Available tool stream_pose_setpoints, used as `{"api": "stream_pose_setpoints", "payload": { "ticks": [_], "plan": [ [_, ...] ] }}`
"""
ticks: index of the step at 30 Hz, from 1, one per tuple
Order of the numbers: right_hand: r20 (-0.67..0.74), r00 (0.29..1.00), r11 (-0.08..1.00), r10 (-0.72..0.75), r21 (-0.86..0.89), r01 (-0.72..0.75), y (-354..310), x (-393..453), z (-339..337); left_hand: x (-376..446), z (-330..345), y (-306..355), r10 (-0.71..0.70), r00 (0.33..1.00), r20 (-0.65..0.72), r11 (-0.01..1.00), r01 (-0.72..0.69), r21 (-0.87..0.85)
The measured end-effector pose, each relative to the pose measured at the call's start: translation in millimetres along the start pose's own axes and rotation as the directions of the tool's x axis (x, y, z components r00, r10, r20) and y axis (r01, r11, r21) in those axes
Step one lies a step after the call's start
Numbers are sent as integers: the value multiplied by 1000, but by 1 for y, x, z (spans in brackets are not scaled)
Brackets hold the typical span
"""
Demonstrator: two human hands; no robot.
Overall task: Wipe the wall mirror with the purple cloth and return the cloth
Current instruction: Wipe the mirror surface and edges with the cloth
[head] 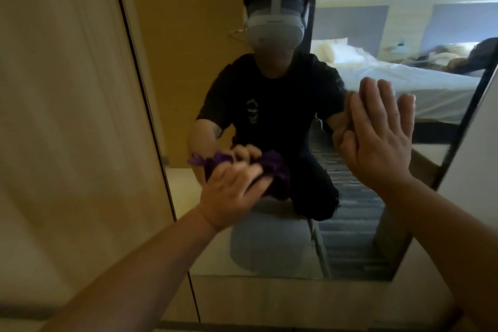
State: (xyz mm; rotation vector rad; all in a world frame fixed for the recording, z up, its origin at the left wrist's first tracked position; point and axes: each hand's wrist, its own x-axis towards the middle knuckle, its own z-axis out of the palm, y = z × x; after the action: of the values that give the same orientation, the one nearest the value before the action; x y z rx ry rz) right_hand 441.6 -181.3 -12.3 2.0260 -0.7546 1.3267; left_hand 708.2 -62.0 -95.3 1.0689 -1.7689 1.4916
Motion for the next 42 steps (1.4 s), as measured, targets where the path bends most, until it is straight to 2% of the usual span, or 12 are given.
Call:
{"api": "stream_pose_setpoints", "payload": {
  "ticks": [6,9,12,14,16,20,24,29,33,36,39,42],
  "plan": [
    [60,998,999,24,-27,-23,0,2,-7,-91,2,61,6,978,210,995,16,-104],
    [125,992,999,23,-41,-18,-1,5,-13,-87,-5,64,-27,957,287,989,67,-129],
    [179,984,1000,2,-7,-1,-1,7,-25,-64,-17,57,9,945,328,981,55,-185],
    [171,985,997,24,62,-35,0,6,-36,-26,-23,44,-26,963,270,976,83,-202],
    [167,982,991,93,81,-107,4,2,-43,34,-26,26,-113,984,139,969,140,-203],
    [196,970,989,146,-39,-142,30,-11,-38,169,-23,-17,-144,982,-126,989,137,-59],
    [168,980,993,103,-81,-91,47,-18,-23,223,-2,-26,-165,979,-122,985,171,37],
    [43,997,998,56,-42,-55,47,-23,-11,163,19,22,-139,974,-179,986,154,70],
    [26,997,997,70,-36,-69,48,-22,-11,59,34,69,-13,1000,-1,1000,13,-1],
    [30,997,997,65,-34,-64,47,-22,-14,3,39,94,10,997,72,1000,-9,-9],
    [59,995,996,84,-47,-81,45,-19,-17,-8,39,101,-3,997,75,1000,5,-17],
    [123,987,993,106,-55,-100,43,-17,-28,-5,30,100,0,990,144,997,11,-70]
  ]
}}
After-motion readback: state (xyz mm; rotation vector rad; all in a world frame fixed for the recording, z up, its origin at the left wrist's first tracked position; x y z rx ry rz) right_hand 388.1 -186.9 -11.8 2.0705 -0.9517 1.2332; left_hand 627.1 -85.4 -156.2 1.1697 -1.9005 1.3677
